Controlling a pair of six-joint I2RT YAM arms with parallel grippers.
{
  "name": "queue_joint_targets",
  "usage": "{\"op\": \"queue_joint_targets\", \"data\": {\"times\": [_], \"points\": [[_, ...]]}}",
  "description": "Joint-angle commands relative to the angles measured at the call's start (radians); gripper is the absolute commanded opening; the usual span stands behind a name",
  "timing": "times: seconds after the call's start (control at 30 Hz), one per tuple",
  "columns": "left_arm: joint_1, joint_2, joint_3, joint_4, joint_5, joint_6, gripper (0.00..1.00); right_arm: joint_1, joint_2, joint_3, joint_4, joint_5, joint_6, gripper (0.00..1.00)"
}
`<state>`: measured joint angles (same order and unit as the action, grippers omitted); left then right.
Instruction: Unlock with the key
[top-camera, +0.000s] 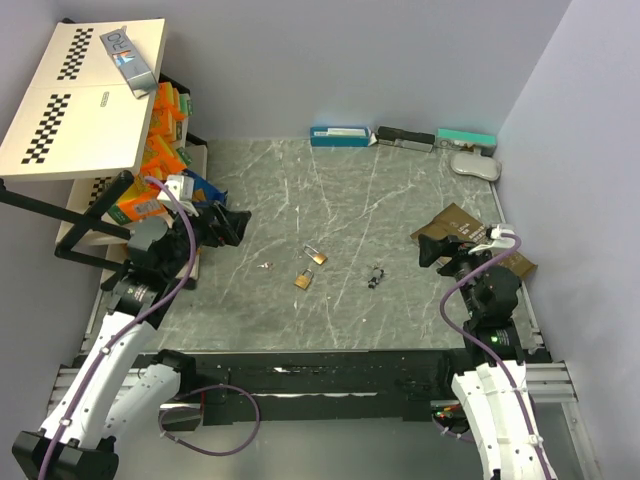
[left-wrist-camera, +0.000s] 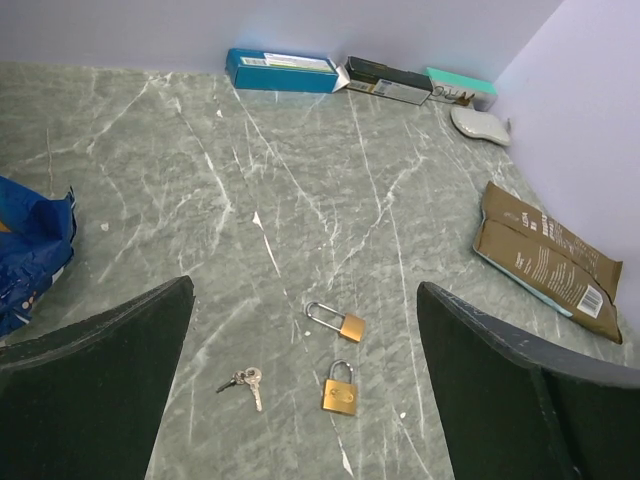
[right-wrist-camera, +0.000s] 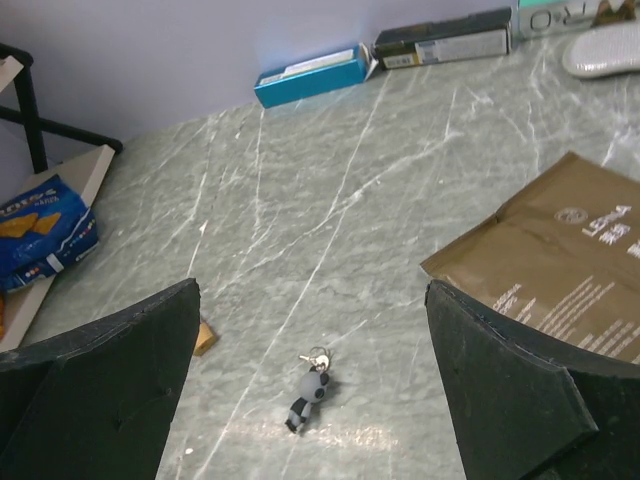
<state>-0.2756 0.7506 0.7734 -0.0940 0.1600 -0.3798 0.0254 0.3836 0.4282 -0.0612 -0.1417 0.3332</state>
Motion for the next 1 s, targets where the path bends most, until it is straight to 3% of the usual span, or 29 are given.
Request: {"op": "queue_joint_targets", "data": {"times": [0.0,0.27,0.63,0.8,0.97], "points": [[-0.002,-0.008,0.032,0.022,-0.004,-0.021,0.99,-0.004,0.023,0.035,-0.005,0.036,0.067,0.99],[-0.002,-0.02,0.023,0.03,-0.014,0.015,0.99,-0.004,-0.003,-0.037,0.115,0.056,0.003,0.99],[-0.004,-0.005,-0.01,0.065,0.098,0.055,0.99,0.033,0.144,0.092,-0.031,0.03,-0.079,0.9],[-0.03,0.052,0.009,0.045,0.083,0.064,0.97,0.166,0.202,0.119,-0.104,0.132,-0.106,0.88],[-0.144,0.141,0.09,0.013,0.0,0.075,0.97,0.333,0.34,0.161,-0.117,0.255,-0.123,0.87]]}}
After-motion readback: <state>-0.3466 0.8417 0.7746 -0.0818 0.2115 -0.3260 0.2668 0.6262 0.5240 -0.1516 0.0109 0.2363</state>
